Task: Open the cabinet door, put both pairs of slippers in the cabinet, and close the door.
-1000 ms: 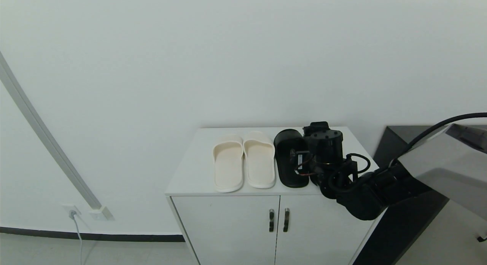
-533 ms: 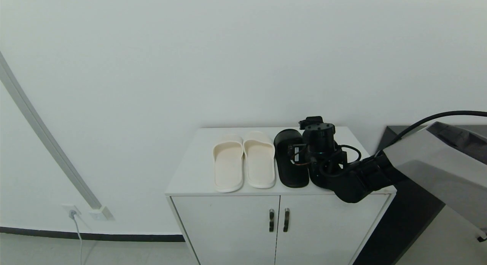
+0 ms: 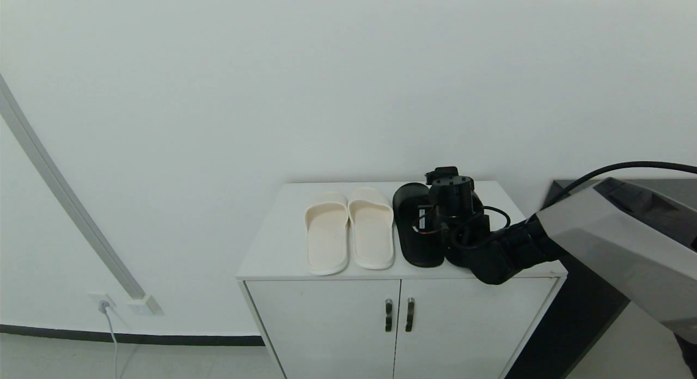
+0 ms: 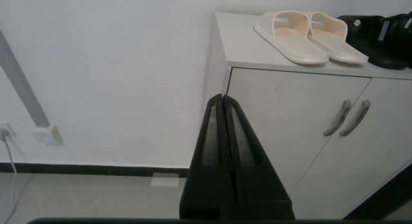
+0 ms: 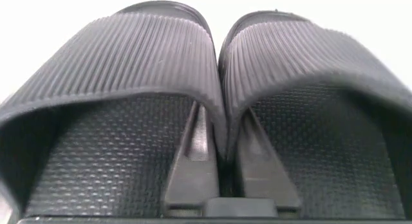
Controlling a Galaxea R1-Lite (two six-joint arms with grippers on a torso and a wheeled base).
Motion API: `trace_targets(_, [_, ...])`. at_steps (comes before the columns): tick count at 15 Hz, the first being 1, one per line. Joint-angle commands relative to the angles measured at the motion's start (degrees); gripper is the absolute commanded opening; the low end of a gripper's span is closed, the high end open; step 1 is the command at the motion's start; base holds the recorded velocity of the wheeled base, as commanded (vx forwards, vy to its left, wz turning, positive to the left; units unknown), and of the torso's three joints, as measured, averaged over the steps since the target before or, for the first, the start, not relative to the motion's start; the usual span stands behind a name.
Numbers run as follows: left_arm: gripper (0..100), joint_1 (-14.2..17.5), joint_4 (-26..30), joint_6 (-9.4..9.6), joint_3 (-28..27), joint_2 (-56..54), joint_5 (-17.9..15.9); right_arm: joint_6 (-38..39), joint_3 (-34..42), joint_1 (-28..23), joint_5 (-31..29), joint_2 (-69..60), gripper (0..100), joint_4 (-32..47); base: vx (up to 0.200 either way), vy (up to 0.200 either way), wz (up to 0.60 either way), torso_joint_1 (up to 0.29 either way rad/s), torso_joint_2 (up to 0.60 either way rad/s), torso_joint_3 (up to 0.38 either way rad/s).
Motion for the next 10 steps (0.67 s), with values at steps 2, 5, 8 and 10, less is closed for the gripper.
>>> trace_targets(2, [0,0.04,-0.01,-0.02,0.01,0.07,0.01,-0.01,-0.16,-0.36,-0.1,-0.25,0,-0.05,0.0,0.0,0.0,0.0,0.0,0.0])
trace_targets(5, [0,-0.05,-0.01,-0.02,0.01,0.07,0.01,-0.01,0.28,-0.36,-0.1,-2.8,0,-0.14,0.0,0.0,0.0,0.0,0.0,0.0])
trace_targets(8, [0,-0.05,-0.01,0.07,0.01,0.07,0.01,-0.1,5.56,0.61,0.52,-9.31,0,-0.23,0.0,0.0,0.0,0.0,0.0,0.0])
trace_targets(10, [0,0.04,-0.01,0.07,0.01,0.07,0.01,-0.1,11.62,1.92,3.33,-15.37,0,-0.23,0.0,0.0,0.0,0.0,0.0,0.0])
